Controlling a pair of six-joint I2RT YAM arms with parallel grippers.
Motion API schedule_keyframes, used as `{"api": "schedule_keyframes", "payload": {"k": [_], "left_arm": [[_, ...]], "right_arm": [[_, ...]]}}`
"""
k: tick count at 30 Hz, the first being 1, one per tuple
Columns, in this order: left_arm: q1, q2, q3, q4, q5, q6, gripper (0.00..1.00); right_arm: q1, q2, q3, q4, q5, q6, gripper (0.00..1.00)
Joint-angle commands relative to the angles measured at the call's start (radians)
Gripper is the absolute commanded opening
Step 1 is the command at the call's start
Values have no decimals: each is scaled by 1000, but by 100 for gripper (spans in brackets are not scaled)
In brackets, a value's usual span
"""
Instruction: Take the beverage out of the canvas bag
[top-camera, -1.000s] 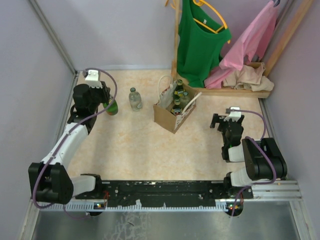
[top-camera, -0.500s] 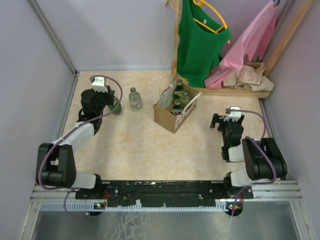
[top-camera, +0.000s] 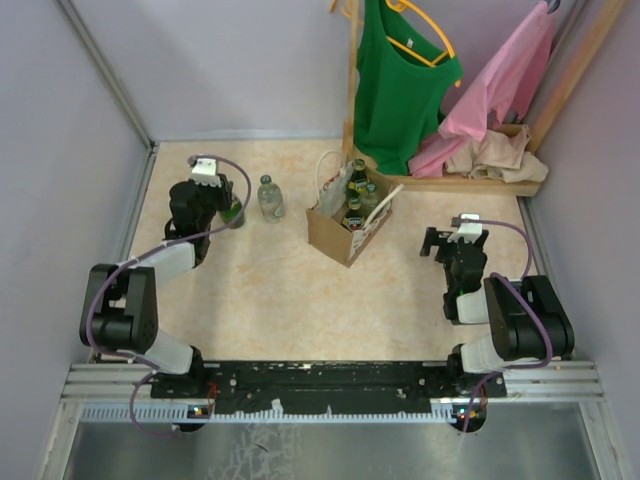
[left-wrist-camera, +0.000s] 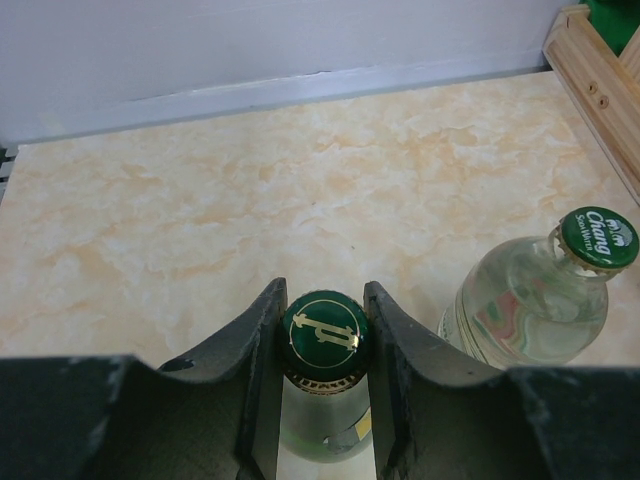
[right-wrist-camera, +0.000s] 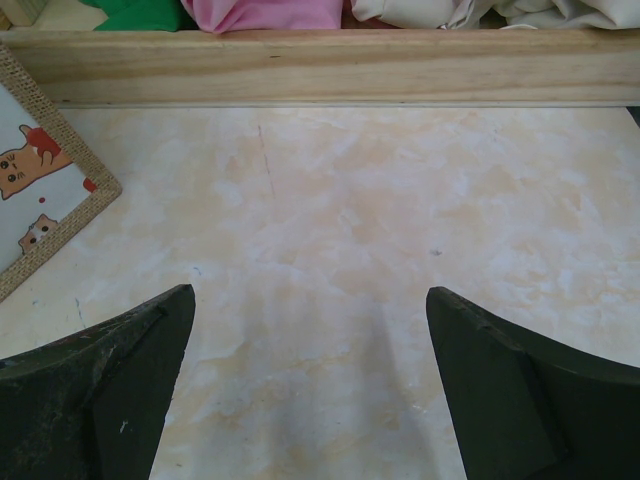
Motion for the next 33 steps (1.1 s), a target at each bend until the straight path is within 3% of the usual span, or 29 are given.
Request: {"api": "schedule_keyframes", "payload": {"k": [1, 4, 5, 6, 7, 10, 15, 22, 27, 33], "left_arm": [[8, 9, 40, 215, 15, 9, 3], [8, 16, 33, 218, 9, 6, 23], [7, 16, 28, 220, 5, 4, 31], [6, 12, 22, 220, 0, 1, 45], [7, 8, 20, 220, -9, -1, 51], [8, -9, 17, 211, -17, -1, 67], [7, -67, 27, 167, 7, -2, 82], [-4, -213, 14, 90, 134, -46, 84], [-78, -290, 76, -37, 236, -32, 82], [-195, -272, 194, -101, 419, -58, 79]], "right_arm": [[0, -5, 28, 48, 4, -19, 99], [-1, -5, 28, 47, 2, -19, 99], [0, -5, 28, 48, 4, -19, 99], [0, -5, 28, 48, 4, -19, 99], [-1, -5, 28, 48, 4, -19, 99], [0, -4, 28, 48, 4, -19, 99], [0, -5, 28, 48, 3, -19, 99], [1, -5, 28, 48, 4, -19, 99], [0, -6, 28, 48, 4, -19, 99], [0, -5, 28, 48, 4, -19, 99]]}}
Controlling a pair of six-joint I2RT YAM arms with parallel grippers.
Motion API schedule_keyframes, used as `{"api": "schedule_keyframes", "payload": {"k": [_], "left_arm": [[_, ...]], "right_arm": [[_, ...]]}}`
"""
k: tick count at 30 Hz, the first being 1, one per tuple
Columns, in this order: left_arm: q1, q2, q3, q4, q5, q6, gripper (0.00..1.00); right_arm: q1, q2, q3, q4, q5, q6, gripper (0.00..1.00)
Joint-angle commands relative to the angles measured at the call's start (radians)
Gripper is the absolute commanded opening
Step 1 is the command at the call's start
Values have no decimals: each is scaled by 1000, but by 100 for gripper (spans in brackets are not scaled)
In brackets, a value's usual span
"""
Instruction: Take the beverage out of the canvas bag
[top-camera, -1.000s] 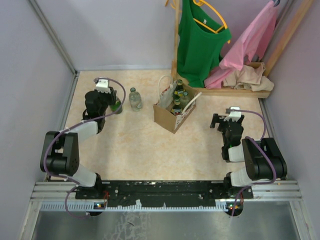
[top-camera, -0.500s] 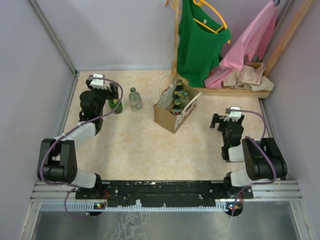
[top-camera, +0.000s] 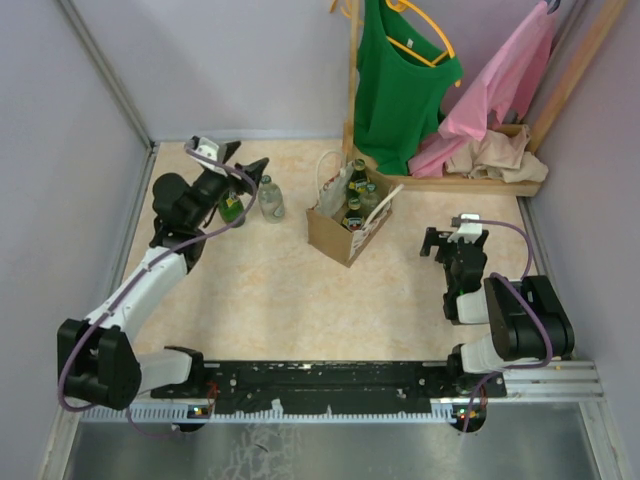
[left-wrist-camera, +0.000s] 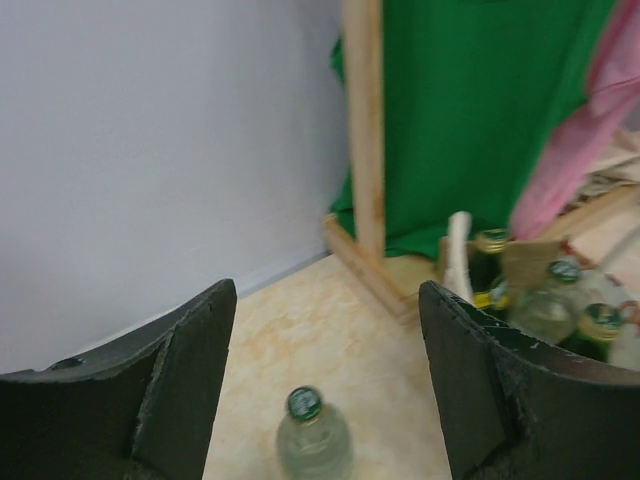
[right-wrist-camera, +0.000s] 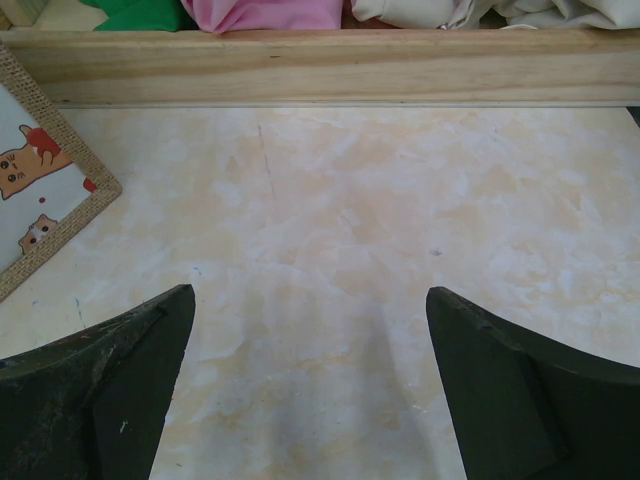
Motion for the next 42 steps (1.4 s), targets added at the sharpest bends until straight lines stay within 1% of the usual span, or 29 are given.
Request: {"api": "schedule_keyframes", "payload": {"k": [1, 2, 3, 5, 7, 10, 12, 14, 15, 20, 23, 26, 30, 34, 42], "left_arm": [[-87, 23, 102, -60, 203, -42, 78], [-101, 43, 124, -60, 232, -61, 76], [-112, 65, 145, -51, 265, -83, 73], [-124, 129, 200, -31, 326, -139, 57], [-136, 201, 265, -36, 387, -170, 47], [-176, 294, 340, -46, 447, -167, 40], [-201, 368, 413, -98, 475, -140, 34], [-222, 425, 480, -151, 492, -113, 27], [-231, 453, 510, -177, 496, -102, 25], [-272, 566, 654, -295, 508, -40, 28], [-294, 629, 744, -358, 474, 0, 35], [-309, 685, 805, -401, 446, 24, 38], [-324, 757, 872, -418, 447, 9, 40], [-335, 809, 902, -404, 428, -18, 40], [-339, 885, 975, -396, 305, -33, 43]], "right_arm": [[0, -5, 28, 48, 3, -19, 99], [0, -5, 28, 48, 3, -19, 99], [-1, -5, 28, 48, 4, -19, 99], [0, -5, 28, 48, 3, -19, 99], [-1, -5, 28, 48, 2, -19, 99], [-1, -5, 28, 48, 3, -19, 99], [0, -5, 28, 48, 3, -19, 99], [-1, -5, 28, 48, 2, -19, 99], [-1, -5, 28, 48, 2, -19, 99], [0, -5, 28, 48, 2, -19, 99], [-1, -5, 28, 48, 2, -19, 99], [0, -5, 28, 48, 3, -19, 99], [0, -5, 28, 48, 3, -19, 99], [0, -5, 28, 48, 4, -19, 99], [0, -5, 28, 48, 2, -19, 99]]}}
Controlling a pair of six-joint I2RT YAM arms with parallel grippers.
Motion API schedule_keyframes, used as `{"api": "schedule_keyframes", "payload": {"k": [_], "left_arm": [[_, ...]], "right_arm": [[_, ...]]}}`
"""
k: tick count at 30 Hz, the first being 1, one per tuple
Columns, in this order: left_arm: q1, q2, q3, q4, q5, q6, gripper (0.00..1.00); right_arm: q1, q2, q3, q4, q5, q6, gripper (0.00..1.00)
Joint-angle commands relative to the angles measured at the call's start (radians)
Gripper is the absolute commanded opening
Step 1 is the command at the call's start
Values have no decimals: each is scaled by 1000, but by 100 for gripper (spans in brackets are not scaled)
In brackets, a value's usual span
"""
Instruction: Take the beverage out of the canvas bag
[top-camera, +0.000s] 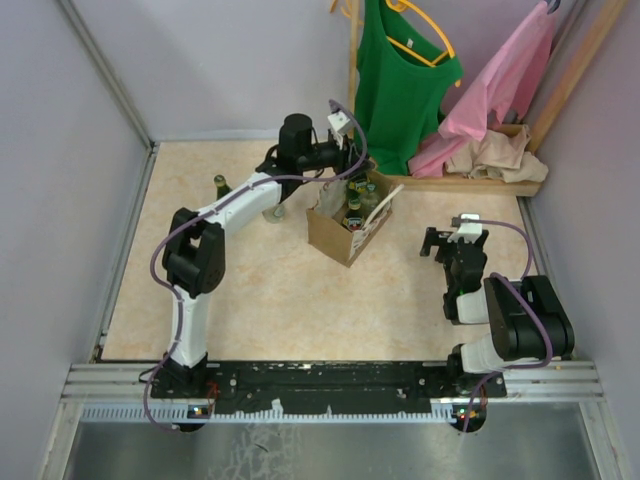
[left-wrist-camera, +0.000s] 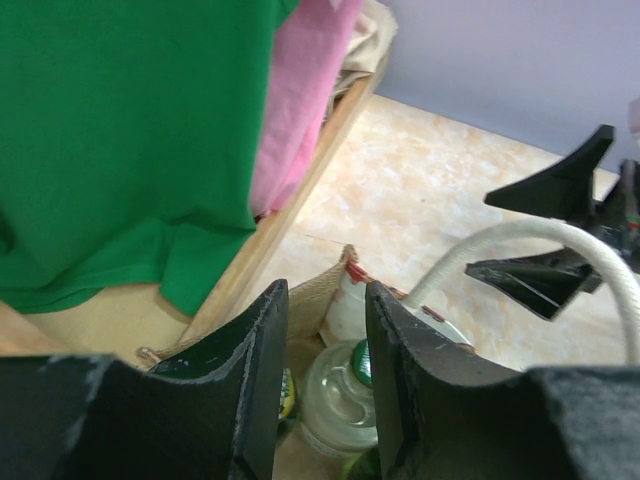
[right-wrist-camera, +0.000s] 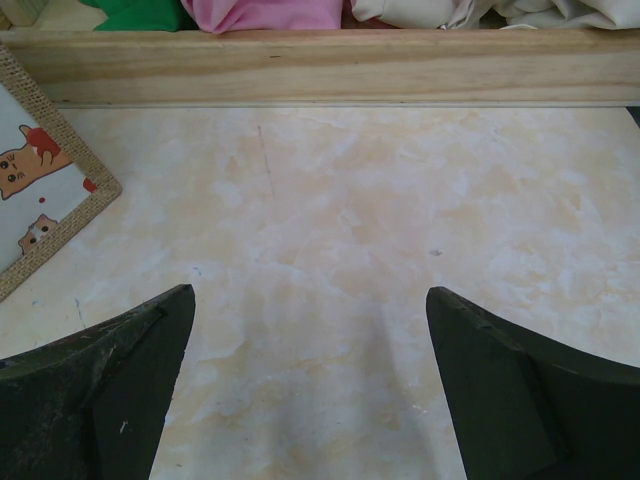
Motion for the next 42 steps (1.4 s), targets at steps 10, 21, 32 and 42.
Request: {"api": "schedule_keyframes", "payload": {"k": [10, 21, 32, 42], "left_arm": [[-10, 62, 50, 38, -163, -9, 50], [-14, 100, 43, 48, -194, -2, 52], [-21, 110, 6, 73, -273, 30, 53], [-25, 150, 5, 71, -318, 51, 52]], "right_arm": [[-1, -5, 27, 48, 4, -19, 99], [0, -5, 28, 49, 4, -19, 99], [0, -5, 28, 48, 3, -19, 99], [-1, -5, 28, 48, 4, -19, 99]]}}
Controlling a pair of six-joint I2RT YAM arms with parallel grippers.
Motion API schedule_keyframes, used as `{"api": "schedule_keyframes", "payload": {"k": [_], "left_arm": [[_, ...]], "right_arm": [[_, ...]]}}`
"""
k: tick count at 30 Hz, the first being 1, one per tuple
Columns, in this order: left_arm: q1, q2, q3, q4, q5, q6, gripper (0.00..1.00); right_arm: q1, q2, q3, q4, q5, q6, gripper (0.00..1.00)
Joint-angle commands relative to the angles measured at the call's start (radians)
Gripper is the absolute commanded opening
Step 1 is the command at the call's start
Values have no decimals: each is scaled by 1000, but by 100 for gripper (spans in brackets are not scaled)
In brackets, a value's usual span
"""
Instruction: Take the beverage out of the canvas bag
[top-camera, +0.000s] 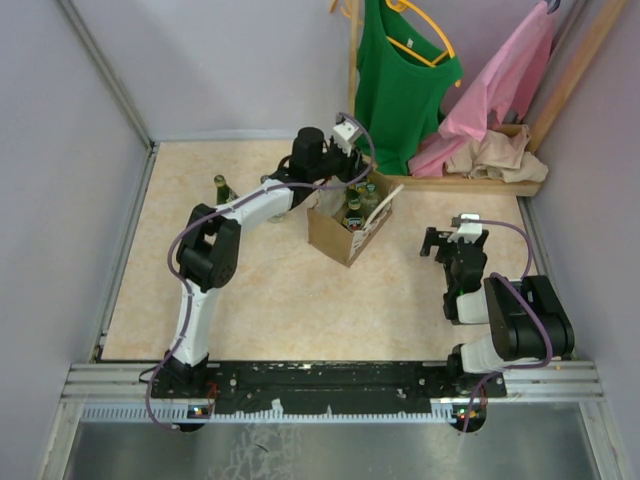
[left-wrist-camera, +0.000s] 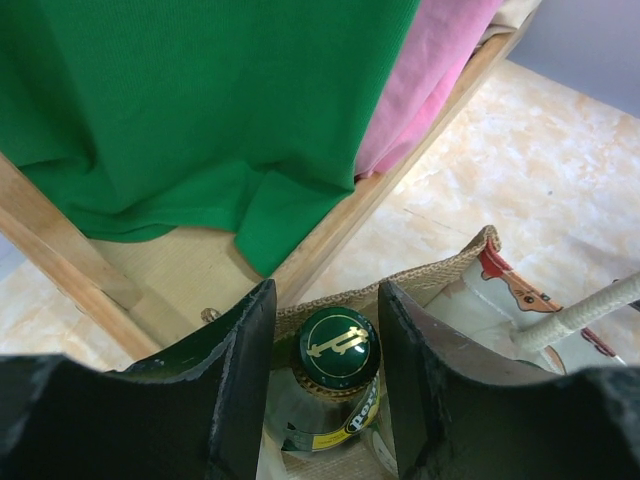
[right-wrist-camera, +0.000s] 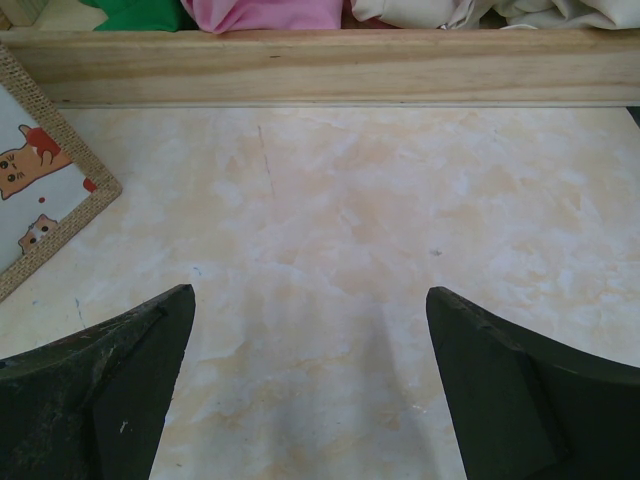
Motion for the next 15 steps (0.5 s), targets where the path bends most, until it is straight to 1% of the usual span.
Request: {"api": "schedule_keyframes", "payload": {"k": [1, 4, 6, 10, 11, 12, 13, 15], "left_arm": [[-7, 46, -4, 25, -29, 18, 50], [-6, 60, -3, 28, -30, 12, 46], [-6, 70, -3, 29, -31, 9, 41], [-6, 81, 0, 31, -22, 4, 22], [-6, 83, 1, 31, -22, 1, 15], [-6, 82, 0, 32, -22, -1, 6], [-6, 80, 0, 33, -25, -2, 0], [-6, 73, 0, 34, -30, -1, 0]], "right_arm": [[0, -5, 28, 48, 3, -19, 99], [0, -5, 28, 48, 3, -19, 99], [0, -5, 28, 48, 3, -19, 99], [0, -5, 28, 48, 3, -19, 99], [0, -5, 28, 48, 4, -19, 99], [0, -5, 28, 48, 3, -19, 99], [0, -4, 28, 48, 3, -19, 99], [-1, -5, 28, 48, 4, -19, 99]]}}
